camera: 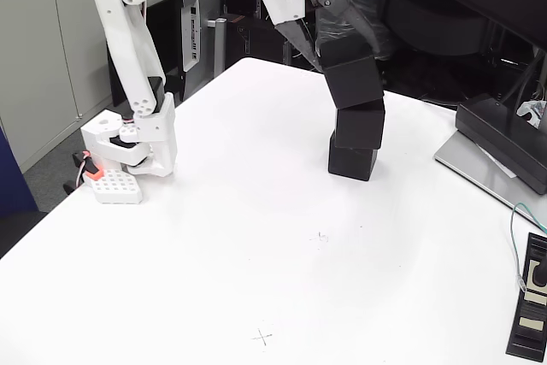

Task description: Stack the 3 blocks

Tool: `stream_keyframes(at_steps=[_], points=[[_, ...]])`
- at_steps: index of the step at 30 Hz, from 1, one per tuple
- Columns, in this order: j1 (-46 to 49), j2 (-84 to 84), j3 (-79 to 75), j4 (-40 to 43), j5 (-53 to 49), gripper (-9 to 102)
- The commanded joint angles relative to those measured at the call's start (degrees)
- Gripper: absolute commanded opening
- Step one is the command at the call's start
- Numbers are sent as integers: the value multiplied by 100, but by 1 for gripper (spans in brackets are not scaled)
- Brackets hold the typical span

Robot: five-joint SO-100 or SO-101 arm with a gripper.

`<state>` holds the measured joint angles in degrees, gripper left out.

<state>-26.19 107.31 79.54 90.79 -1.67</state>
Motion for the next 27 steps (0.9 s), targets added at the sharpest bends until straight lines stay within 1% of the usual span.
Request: stream_keyframes(at_steps=[1,6,8,11,16,19,22,27], points=[[0,132,-18,-44,18,-1],[0,-105,-18,-44,-9,0],[0,-220,-18,-44,18,2],[0,-325,-18,-44,18,9],[-9,-325,-26,-141,18,24],[-9,-325,-18,-237,0,30],[-9,-325,-18,-255,0,34],[-9,-325,-18,-255,-35,35]])
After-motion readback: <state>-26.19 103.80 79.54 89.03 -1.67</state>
